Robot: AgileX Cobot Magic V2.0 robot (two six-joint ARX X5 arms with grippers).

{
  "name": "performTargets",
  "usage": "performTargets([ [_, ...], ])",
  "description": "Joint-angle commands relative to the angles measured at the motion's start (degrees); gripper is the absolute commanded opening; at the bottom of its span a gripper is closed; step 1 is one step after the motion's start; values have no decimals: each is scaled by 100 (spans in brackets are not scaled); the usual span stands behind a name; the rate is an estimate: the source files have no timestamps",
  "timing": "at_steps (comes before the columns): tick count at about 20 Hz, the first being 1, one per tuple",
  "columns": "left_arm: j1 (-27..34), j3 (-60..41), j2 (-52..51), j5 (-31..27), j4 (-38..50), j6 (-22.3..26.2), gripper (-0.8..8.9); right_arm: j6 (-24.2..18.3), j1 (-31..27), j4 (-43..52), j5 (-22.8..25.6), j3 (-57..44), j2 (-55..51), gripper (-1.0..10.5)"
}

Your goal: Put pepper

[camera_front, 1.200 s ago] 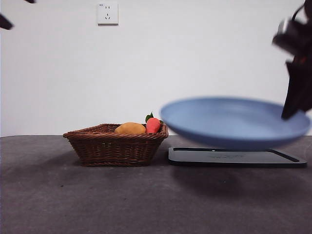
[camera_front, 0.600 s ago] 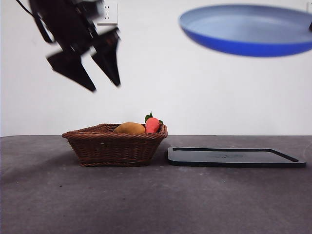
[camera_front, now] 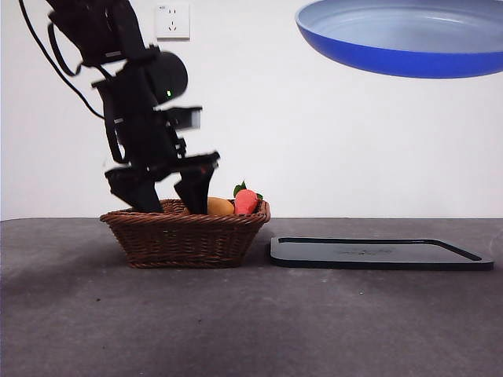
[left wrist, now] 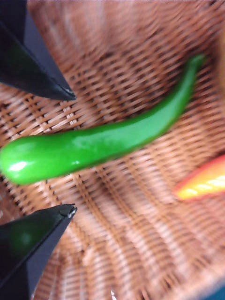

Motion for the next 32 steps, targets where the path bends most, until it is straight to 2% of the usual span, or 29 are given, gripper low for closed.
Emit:
performTargets([
  [1,-96,122,208,-37,96,2,388,-13,-2,26,-15,101,22,5],
  [4,-203,120,256,-251,208,2,385,-35,-2,17,-15,101,22,5],
  [7,-247,120,297,-321,199,-13,308,-74,-2,-4,-17,101,22,5],
  [13,-247,118,328,-330,151,-144,306,-116,-2,-7,-37,101,22,5],
  [18,-271,118,411,-396,35,-197,265,-120,0,-9,-42,101,22,5],
  [20,-295,118,411,-603,35,-208,222,-129,0,-9,-42,101,22,5],
  [25,-295,120,398,-621,37,-297,129,-162,-2,-26,-39,101,22,5],
  [32,-256,120,170,-625,-114,-299,110,-160,-2,-26,-37,101,28,5],
])
